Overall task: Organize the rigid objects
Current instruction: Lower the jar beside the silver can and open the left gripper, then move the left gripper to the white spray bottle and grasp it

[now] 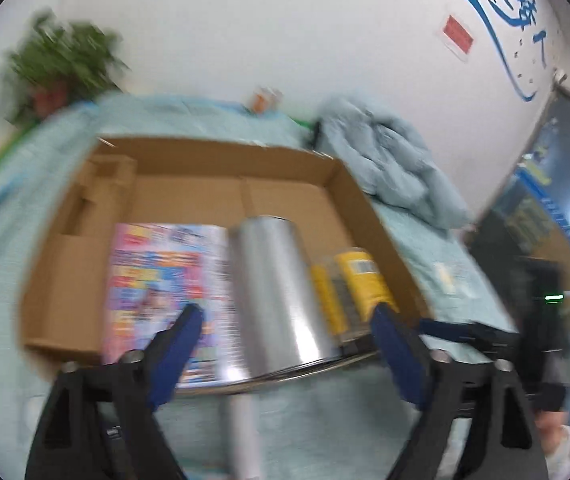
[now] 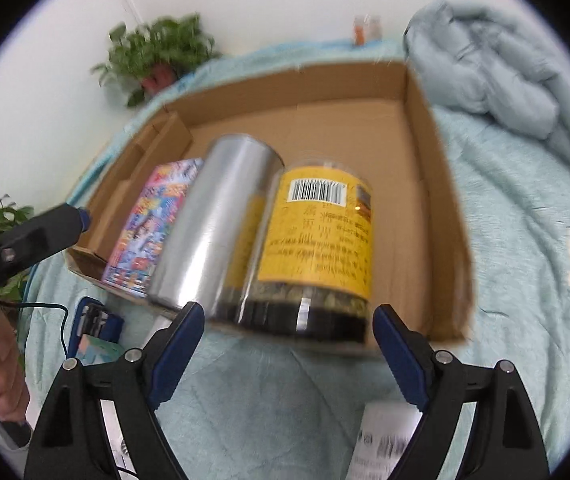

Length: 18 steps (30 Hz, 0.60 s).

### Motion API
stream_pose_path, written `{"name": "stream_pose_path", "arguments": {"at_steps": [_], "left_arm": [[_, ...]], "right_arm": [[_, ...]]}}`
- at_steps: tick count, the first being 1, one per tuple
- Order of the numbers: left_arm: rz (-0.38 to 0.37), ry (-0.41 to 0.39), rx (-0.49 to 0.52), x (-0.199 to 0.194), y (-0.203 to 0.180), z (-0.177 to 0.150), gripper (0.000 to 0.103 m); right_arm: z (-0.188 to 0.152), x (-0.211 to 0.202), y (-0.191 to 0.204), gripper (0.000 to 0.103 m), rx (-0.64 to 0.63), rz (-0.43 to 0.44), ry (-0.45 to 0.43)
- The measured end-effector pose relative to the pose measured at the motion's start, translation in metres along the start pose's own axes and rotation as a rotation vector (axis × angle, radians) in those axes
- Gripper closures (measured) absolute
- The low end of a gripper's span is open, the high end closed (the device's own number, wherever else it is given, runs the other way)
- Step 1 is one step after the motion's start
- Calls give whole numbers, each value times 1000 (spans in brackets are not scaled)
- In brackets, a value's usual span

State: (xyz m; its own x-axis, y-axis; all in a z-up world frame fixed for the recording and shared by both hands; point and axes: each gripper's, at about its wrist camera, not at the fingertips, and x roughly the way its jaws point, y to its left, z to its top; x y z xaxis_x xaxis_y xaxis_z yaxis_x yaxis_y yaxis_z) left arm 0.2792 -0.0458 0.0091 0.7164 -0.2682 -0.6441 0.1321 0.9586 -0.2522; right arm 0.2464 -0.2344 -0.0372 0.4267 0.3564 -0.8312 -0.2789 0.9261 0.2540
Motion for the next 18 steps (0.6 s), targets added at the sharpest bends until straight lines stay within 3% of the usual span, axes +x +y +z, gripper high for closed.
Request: {"name": "stream_pose_path", "arguments": {"at_steps": [3, 4, 5, 6, 7, 9, 10, 11, 12, 13, 14, 16, 18], "left_arm": [[75, -81, 26, -24, 8, -24, 6], [96, -90, 27, -29, 10, -32, 19], [117, -88, 32, -34, 14, -42, 59], [122, -65, 42, -36, 15, -52, 85], [123, -36, 40, -35, 16, -59, 102], [129, -38, 5, -45, 22, -79, 102], [136, -54, 4, -51, 21, -86, 100], [149, -60, 11, -55, 20, -93, 82], [173, -59, 16, -59, 19, -98, 61], [199, -60, 17, -63, 19, -102, 9], [223, -99, 9, -70, 18, -108, 2], [257, -141, 7, -81, 20, -114, 1], [265, -120, 13, -87, 21, -120, 1]], "right_arm": [[-25, -20, 4, 17, 42, 14, -58], [-30, -23, 5, 18, 45, 21, -63], [-39, -27, 8, 33, 41, 12, -78], [-49, -31, 15, 70, 11, -34, -100], [-56, -35, 20, 83, -22, -82, -104], [-67, -39, 28, 86, -43, -110, -121], [-73, -45, 30, 86, -40, -99, -142], [-76, -48, 31, 78, -40, -105, -160], [-80, -54, 34, 48, -48, -124, -186], [-84, -58, 35, 26, -54, -138, -208], [-88, -63, 36, 1, -52, -140, -234], [-95, -73, 32, 0, -40, -94, -298], [-97, -71, 28, 0, -33, -47, -262]]}}
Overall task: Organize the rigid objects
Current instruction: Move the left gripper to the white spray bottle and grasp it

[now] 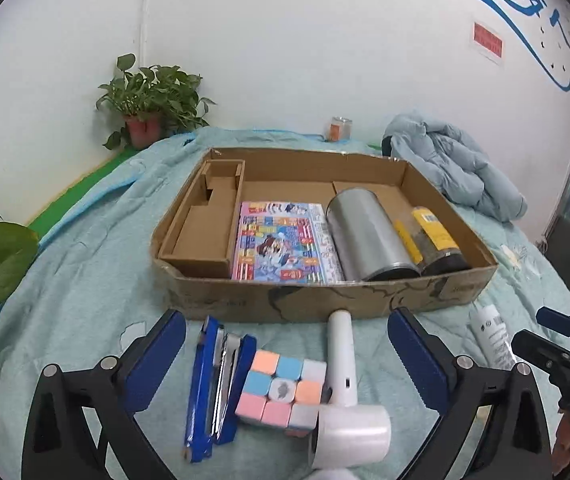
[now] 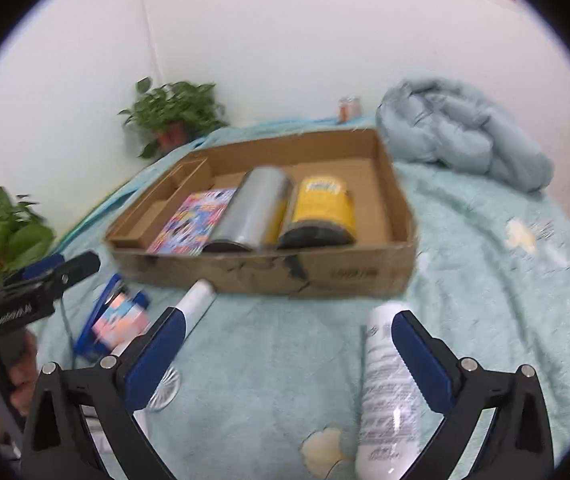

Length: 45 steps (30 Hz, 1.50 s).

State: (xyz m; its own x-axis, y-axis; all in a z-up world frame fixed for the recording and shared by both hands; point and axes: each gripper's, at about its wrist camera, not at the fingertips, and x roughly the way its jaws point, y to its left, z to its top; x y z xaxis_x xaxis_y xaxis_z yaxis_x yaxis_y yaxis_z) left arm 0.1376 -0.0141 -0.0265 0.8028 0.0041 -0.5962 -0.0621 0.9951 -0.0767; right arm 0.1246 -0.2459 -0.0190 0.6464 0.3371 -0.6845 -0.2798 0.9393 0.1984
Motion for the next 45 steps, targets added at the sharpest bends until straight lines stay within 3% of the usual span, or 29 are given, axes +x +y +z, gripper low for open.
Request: {"name": "stream_pose_path", "arguments": {"at_steps": [6, 10, 11, 14, 19, 21, 24, 27, 30, 37, 40, 45], "left_arm": [[-24, 47, -23, -9, 6, -19, 1], [-6, 55, 0, -10, -7, -28, 1], [-35, 72, 1, -8, -11, -30, 1], [-112, 100, -4, -9, -23, -32, 1], [-231, 161, 30, -8, -42, -35, 1], [-314, 202, 21, -6, -47, -37, 1], [-456, 289, 7, 3, -59, -41, 1], [-564, 369, 8, 13, -76, -48, 4], [-636, 456, -6, 25, -88, -57, 9], [-688, 640, -82, 54, -97, -86, 32], [-679, 680, -108, 65, -99, -95, 40], [-682, 687, -106, 70, -103, -99, 41]], "right_arm": [[-21, -2, -24, 0, 53, -68, 71], [-38, 5, -41, 8, 65, -86, 174], [-41, 7, -44, 17, 74, -89, 193], [-48, 17, -52, 60, 84, -122, 269], [-57, 10, -41, 60, 2, -132, 294], [-65, 3, -32, 60, -50, -114, 314], [-78, -8, -19, 59, -85, 19, 357], [-83, -22, -4, 56, -120, 148, 322], [-80, -22, -9, 56, -73, 155, 316], [-82, -8, -7, 56, -12, 263, 403], [-89, -2, 8, 53, -53, 235, 422], [-92, 4, 18, 53, -58, 225, 432]]}}
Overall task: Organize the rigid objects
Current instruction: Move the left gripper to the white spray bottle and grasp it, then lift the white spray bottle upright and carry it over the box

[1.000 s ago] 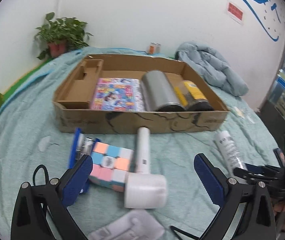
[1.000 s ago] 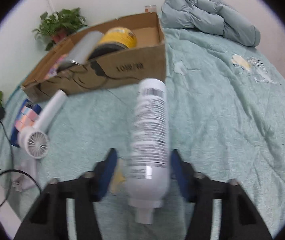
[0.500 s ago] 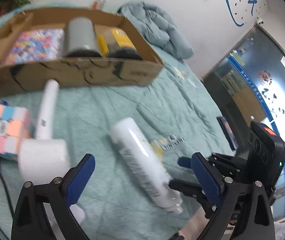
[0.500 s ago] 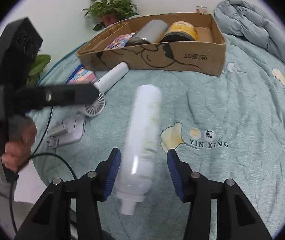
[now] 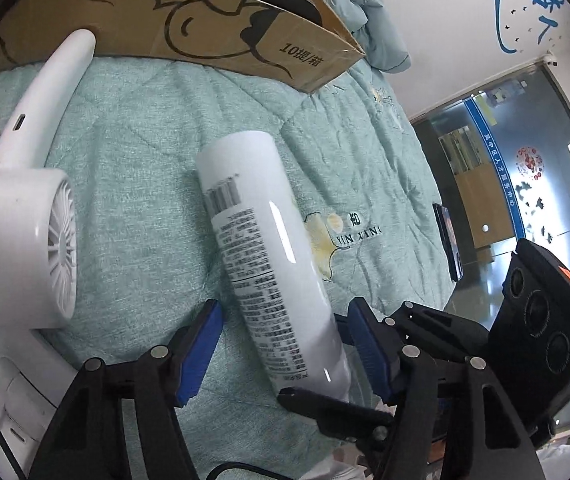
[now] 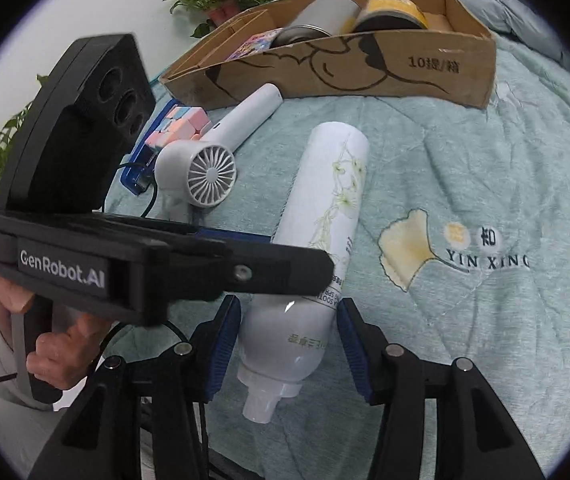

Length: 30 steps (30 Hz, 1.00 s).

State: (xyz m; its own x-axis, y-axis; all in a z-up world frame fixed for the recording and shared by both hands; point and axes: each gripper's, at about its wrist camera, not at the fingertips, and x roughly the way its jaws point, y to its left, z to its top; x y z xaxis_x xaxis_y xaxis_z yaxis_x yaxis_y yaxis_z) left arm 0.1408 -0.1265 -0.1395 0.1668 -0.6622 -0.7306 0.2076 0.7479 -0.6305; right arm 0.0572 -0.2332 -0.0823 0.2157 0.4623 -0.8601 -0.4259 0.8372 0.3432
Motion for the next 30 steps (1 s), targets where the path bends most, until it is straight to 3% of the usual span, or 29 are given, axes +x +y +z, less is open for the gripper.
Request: {"name": "stream_pose_path", "arguments": {"at_steps": [4, 13, 30], "left_arm": [[24, -14, 4, 1, 1, -1, 55], [-1, -54, -9, -9, 8, -2, 56], [11, -221, 116, -83, -36, 36, 57]], "right_arm": [[2, 6, 6, 53, 5, 9, -3], [4, 11, 19, 53, -10, -39, -31], [48, -34, 25, 54, -99, -66, -220]]}}
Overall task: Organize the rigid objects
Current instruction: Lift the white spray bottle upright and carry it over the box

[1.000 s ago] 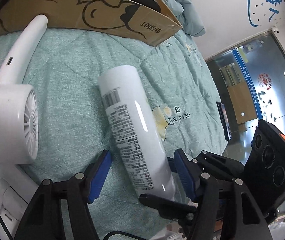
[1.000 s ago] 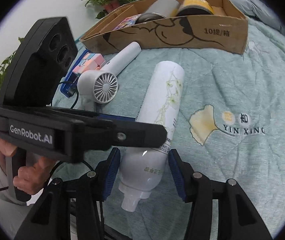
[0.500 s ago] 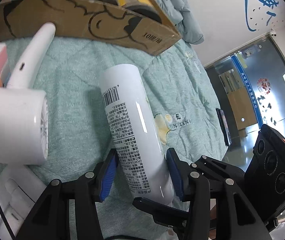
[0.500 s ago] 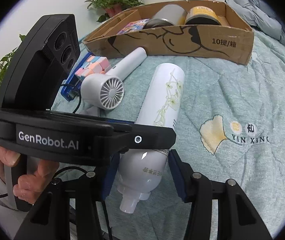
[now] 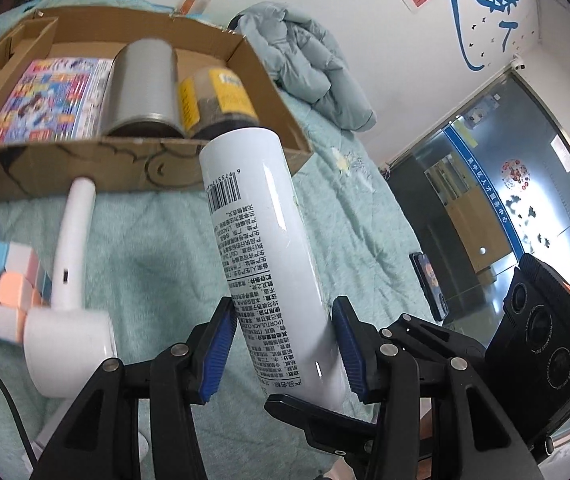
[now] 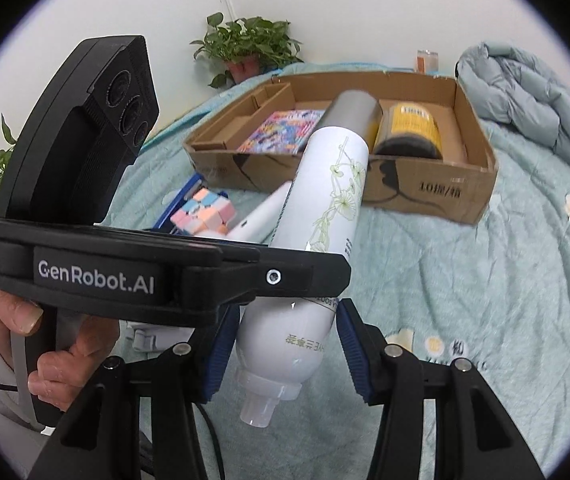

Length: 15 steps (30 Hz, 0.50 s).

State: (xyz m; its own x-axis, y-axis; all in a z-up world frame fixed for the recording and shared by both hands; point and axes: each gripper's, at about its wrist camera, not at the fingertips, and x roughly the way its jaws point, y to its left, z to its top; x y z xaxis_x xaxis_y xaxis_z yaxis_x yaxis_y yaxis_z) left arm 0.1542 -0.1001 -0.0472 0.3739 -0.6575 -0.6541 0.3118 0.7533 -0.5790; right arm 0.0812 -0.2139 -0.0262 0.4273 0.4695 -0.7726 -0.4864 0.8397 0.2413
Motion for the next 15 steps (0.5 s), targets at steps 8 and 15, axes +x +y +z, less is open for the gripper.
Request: {"name": "stream_pose_path", "arguments": {"at_steps": [8, 15], "left_arm": [[10, -37, 38, -13, -8, 35, 59], [19, -56, 67, -1, -22, 77, 59]], "right_arm": [[21, -4, -10, 54, 4, -9, -48], [50, -5, -28, 54, 17, -16, -82]]}}
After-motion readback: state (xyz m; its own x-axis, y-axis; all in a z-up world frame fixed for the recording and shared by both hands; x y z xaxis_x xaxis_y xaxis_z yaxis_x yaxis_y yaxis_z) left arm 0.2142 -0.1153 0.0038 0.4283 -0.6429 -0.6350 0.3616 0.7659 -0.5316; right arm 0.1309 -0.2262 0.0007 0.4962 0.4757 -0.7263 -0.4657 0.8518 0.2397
